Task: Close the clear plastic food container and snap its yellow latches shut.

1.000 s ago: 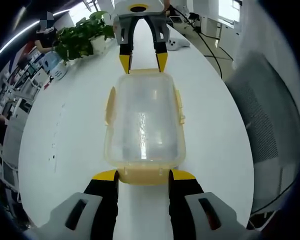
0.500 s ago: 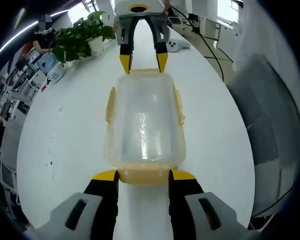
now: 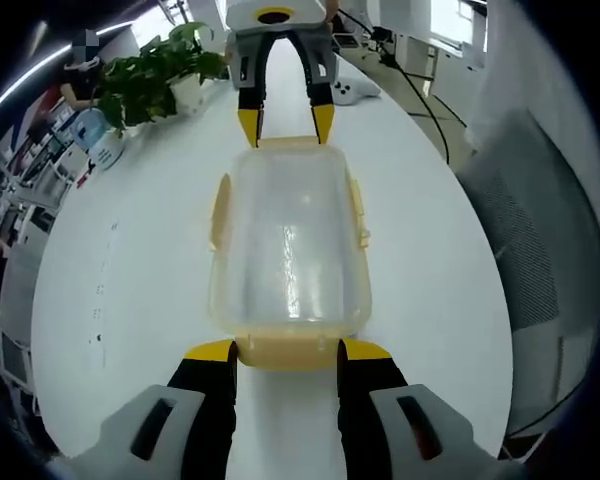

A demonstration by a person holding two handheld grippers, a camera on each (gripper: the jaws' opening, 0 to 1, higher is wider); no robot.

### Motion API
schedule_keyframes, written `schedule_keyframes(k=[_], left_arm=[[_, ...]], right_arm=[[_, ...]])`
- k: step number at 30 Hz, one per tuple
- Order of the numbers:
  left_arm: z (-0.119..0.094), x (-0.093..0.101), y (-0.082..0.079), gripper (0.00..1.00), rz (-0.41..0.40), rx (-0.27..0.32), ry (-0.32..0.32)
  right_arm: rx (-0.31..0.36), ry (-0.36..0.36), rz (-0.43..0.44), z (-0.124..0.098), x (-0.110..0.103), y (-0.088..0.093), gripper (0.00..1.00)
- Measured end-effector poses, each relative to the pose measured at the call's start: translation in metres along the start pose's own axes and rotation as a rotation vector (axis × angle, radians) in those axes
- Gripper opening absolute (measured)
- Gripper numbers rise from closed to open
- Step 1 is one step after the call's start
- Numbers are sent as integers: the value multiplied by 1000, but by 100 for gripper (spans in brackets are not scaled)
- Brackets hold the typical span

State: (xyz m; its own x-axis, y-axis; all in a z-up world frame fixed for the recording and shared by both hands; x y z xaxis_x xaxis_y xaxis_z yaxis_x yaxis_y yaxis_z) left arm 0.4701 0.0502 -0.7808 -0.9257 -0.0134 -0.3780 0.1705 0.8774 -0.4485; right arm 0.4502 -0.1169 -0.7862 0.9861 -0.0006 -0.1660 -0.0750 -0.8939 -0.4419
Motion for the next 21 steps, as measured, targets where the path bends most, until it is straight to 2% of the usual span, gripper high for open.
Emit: schedule_keyframes(k=[21], left_arm=[[8,0,2,39,-27,14,42]], right_arm=[[20,-41,34,5,2,5,39]])
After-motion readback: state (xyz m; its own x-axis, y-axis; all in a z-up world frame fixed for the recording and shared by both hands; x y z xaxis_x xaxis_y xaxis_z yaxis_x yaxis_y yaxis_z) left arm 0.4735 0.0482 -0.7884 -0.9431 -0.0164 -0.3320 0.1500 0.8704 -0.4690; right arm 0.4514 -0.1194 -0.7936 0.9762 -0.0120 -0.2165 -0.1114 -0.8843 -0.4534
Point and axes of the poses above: the point that each gripper's makers call its tool centre point, and the gripper's own axes: z roughly forward along the fingers, x roughly to its right, y roughly out of its underside, the point moved 1 cm from there along -z, roughly backward along the fingers, and after that the axes turned 15 degrees about -y, right-handed, at the moved point
